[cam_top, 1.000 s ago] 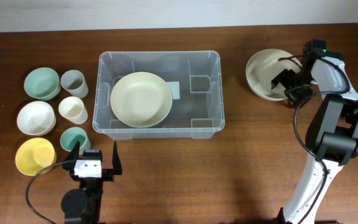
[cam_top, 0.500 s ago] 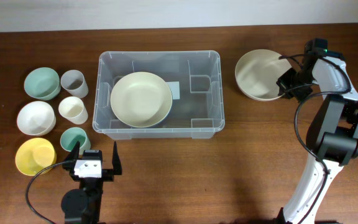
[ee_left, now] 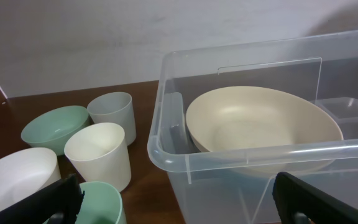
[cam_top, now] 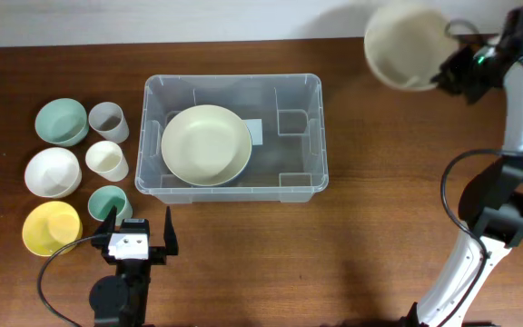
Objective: Pack container
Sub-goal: 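Lift the cream bowl and carry it over the bin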
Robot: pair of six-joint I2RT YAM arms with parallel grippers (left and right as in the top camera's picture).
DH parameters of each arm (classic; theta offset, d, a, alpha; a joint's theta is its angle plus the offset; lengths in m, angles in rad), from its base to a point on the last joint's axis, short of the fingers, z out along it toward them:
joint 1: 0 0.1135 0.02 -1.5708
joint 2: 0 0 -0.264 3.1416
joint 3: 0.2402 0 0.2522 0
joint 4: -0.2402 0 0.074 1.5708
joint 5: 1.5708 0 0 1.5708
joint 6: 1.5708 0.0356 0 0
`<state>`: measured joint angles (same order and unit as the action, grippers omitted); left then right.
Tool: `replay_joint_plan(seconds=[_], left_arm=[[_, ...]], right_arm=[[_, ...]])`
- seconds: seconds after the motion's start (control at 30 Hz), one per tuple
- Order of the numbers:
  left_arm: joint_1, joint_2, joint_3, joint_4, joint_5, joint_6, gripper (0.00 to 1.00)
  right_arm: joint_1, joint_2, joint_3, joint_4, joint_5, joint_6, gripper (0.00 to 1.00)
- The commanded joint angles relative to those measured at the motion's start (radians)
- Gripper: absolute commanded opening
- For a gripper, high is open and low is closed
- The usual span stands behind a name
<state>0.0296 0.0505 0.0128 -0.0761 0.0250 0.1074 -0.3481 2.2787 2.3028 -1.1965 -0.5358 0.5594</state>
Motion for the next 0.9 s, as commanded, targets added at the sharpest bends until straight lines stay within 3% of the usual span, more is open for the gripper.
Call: replay_joint_plan(seconds=[0.0,0.13,0.33,0.47,0.87], left_arm=[[0.006,0.000,-0.004,-0.005,-0.006,-0.010,1.00],[0.006,0.000,-0.004,-0.005,-0.006,-0.009,1.00],[0.006,0.000,-0.004,-0.005,-0.006,-0.010,1.00],[0.006,0.000,-0.004,-0.005,-0.006,-0.009,1.00],[0.006,0.000,-0.004,-0.005,-0.006,-0.009,1.00]], right_arm=[[0.102,-0.131,0.184,-0.101,-0.172,-0.132,0.04],[0.282,-0.163,0.270,-0.195,-0.141,-0.268,0.04],[0.608,-0.129,0.232,-0.210,0.142,-0.247,0.04],[0.755,-0.085,0.171,-0.163,0.211,-0.200,0.04],[0.867,-0.046,-0.103,0.058,0.163,-0.073,0.04]])
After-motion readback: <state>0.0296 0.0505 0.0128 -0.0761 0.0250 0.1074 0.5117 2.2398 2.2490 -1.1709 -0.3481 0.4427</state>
